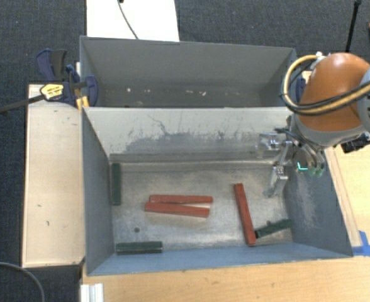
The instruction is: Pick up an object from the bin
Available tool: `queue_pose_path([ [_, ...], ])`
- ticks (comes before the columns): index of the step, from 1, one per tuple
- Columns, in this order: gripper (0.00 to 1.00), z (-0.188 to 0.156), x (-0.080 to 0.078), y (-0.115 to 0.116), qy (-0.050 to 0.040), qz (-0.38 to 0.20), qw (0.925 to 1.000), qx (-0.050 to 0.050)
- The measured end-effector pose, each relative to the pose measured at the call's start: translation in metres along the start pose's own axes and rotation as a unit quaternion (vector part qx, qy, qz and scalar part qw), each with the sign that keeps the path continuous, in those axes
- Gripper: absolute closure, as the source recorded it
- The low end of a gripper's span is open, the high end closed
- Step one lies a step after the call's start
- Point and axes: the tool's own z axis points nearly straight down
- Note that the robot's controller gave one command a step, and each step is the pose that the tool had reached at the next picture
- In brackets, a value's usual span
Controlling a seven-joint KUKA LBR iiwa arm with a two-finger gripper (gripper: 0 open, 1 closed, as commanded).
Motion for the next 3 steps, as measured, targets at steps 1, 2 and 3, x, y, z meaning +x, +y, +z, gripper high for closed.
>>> queue_pose_path([
  [1, 0.0, 0.097, 0.071, -0.02, -0.0004, -0.086, 0.9963, 0.0],
  [2, 0.0, 0.063, 0.084, -0.052, -0.0053, -0.102, 0.9948, 0.002],
  [3, 0.0, 0.062, 0.088, -0.047, -0.0028, -0.136, 0.9907, 0.001],
])
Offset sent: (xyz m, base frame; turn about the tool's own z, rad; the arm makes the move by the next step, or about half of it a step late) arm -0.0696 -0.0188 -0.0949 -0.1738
